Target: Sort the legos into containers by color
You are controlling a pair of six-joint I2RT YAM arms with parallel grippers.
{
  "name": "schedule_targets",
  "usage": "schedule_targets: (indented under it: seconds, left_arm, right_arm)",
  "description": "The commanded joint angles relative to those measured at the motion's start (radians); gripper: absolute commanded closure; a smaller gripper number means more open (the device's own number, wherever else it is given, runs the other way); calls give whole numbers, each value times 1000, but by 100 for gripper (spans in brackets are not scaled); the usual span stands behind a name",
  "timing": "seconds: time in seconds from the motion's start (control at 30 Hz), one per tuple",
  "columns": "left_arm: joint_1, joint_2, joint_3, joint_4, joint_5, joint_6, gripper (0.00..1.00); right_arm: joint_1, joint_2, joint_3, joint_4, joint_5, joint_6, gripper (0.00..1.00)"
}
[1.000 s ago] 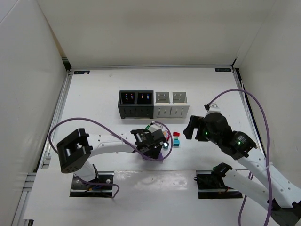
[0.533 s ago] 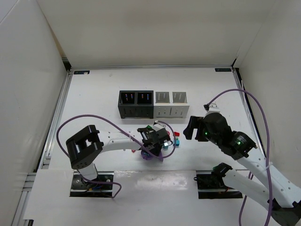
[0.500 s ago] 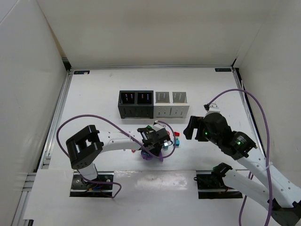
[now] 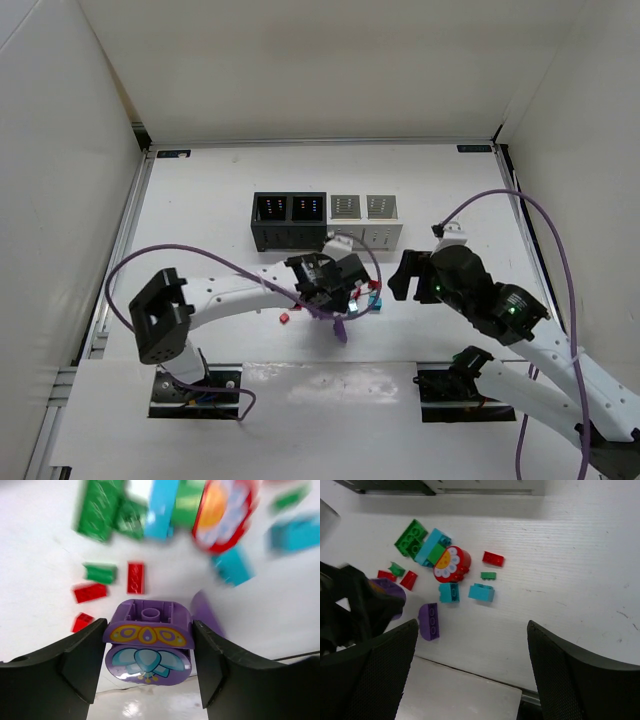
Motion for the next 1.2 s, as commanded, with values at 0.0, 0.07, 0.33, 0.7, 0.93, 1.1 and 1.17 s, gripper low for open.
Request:
schedule_targets:
  seconds: [0.0, 0.07, 0.33, 0.7, 0.93, 1.1, 1.17]
  left_arm:
    - [12, -140, 194, -207, -223, -172, 42]
    - [15, -169, 285, -295, -300, -338, 42]
    - [-25, -344, 278, -242, -427, -724, 42]
    - [-181, -383, 261, -222, -635, -976, 42]
    - [-228, -384, 228, -110, -715, -972, 41]
    - [-231, -403, 181, -44, -721, -956, 41]
    - [-232, -413, 170, -11, -721, -943, 41]
  right_arm:
    - [63, -56, -10, 99, 4, -39, 10]
    - [113, -94, -60, 190, -18, -66, 10]
    - [324, -179, -209, 687, -40, -267, 10]
    - [326, 47, -202, 1146, -162, -566, 10]
    - [242, 85, -193, 1269, -286, -505, 10]
    - [177, 111, -170, 1272, -446, -459, 10]
    - [157, 116, -153, 1255, -479, -454, 13]
